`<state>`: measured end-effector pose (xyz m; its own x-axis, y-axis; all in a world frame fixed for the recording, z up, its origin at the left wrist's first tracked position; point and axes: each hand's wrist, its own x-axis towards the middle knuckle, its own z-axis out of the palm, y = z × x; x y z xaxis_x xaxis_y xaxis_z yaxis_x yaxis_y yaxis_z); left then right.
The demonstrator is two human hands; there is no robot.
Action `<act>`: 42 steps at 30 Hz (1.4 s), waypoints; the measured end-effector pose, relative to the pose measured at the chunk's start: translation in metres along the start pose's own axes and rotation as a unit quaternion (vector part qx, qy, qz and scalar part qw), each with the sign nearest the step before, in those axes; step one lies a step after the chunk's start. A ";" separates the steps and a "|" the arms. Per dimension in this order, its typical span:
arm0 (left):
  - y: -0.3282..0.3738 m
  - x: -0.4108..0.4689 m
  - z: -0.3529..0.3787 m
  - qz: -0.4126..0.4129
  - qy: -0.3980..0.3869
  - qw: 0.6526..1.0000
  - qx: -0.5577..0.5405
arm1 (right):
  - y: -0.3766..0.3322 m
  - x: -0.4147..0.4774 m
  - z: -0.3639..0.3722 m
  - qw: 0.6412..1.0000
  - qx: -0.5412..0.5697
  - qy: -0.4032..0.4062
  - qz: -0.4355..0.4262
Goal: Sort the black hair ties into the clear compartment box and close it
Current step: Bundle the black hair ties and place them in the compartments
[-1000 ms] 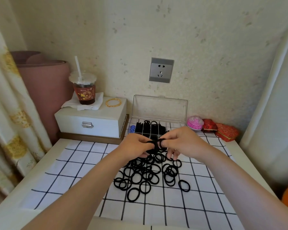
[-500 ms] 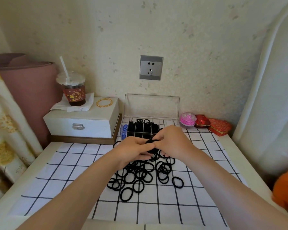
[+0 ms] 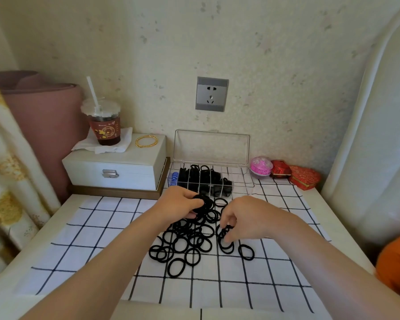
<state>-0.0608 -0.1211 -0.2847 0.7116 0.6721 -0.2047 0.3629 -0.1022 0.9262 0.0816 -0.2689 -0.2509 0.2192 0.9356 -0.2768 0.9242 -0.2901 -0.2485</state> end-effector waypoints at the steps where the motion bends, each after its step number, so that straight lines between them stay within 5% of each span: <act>1: 0.000 0.000 0.001 0.000 -0.001 1.000 0.002 | 0.000 -0.001 0.002 0.999 -0.031 -0.002 0.007; 6: 0.001 -0.003 0.005 0.013 -0.016 1.000 0.006 | 0.003 0.002 0.015 0.995 -0.095 0.036 0.017; 12: 0.001 -0.003 0.005 0.020 -0.013 1.000 0.014 | 0.000 0.005 0.015 0.993 -0.112 -0.012 0.020; 17: 0.001 -0.003 0.000 0.032 0.001 0.999 0.019 | -0.006 0.005 0.001 0.993 0.110 0.005 0.039; 21: 0.002 -0.004 0.001 0.032 -0.001 0.999 0.001 | -0.016 -0.001 -0.012 0.931 0.364 0.019 0.018; 24: 0.007 -0.007 0.005 0.023 -0.059 0.996 -0.063 | -0.018 -0.003 -0.014 0.902 0.431 0.032 0.009; 27: 0.011 -0.011 0.008 0.011 -0.120 0.983 -0.142 | -0.015 0.001 -0.012 0.894 0.442 0.066 0.033; 38: 0.015 -0.012 0.012 -0.035 -0.147 0.958 -0.243 | -0.011 0.015 -0.003 0.903 0.381 0.165 0.112; 42: 0.012 -0.011 0.013 -0.002 -0.151 0.970 -0.193 | -0.013 0.016 -0.003 0.918 0.333 0.185 0.112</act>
<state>-0.0560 -0.1391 -0.2761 0.8753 0.4214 -0.2371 0.1545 0.2209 0.9630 0.0744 -0.2495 -0.2499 0.5857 0.8060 -0.0857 0.4736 -0.4261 -0.7708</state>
